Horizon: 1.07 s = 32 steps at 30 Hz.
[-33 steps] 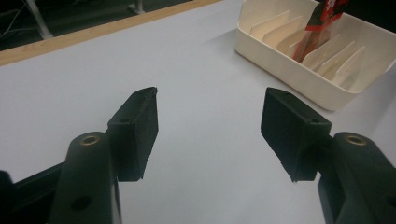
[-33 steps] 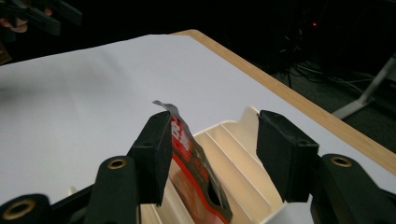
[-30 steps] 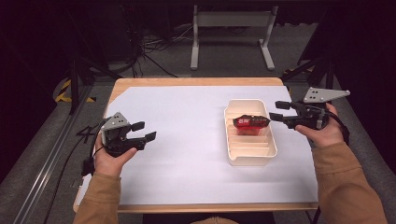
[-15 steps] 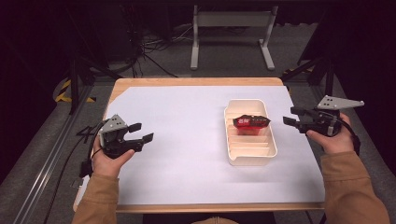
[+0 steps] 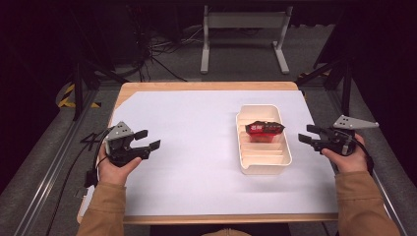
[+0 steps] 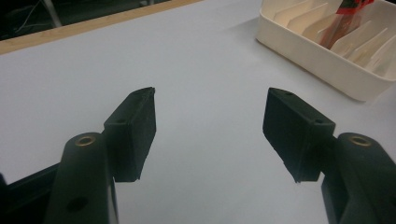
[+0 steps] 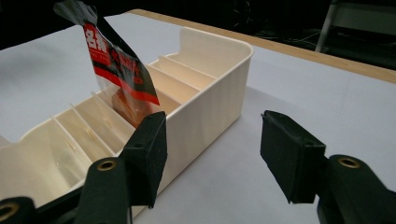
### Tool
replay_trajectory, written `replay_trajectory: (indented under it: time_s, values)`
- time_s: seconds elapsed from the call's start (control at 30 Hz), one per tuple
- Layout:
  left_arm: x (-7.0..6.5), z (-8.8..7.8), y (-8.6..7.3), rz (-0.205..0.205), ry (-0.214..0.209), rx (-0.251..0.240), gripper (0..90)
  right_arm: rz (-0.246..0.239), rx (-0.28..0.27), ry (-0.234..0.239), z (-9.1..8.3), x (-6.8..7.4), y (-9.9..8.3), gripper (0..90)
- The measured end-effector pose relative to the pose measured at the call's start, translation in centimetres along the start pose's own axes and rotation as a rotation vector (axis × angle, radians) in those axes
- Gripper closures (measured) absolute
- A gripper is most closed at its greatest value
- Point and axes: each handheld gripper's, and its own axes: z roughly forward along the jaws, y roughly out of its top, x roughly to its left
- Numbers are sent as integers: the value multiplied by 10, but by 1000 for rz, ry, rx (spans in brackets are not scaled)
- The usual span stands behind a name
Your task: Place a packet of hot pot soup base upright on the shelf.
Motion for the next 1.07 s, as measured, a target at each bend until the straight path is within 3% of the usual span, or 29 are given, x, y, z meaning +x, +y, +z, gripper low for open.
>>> replay_trajectory:
  time_s: [0.13,0.6,1.07]
  values:
    - [2,1,-2,9,2,-6,356,22,7,-1,4,-2,-13,403]
    - [8,2,-8,3,2,-14,351,21,40,-34,18,-2,-43,394]
    - [9,4,-10,-12,-4,-3,351,7,22,-37,22,0,-43,386]
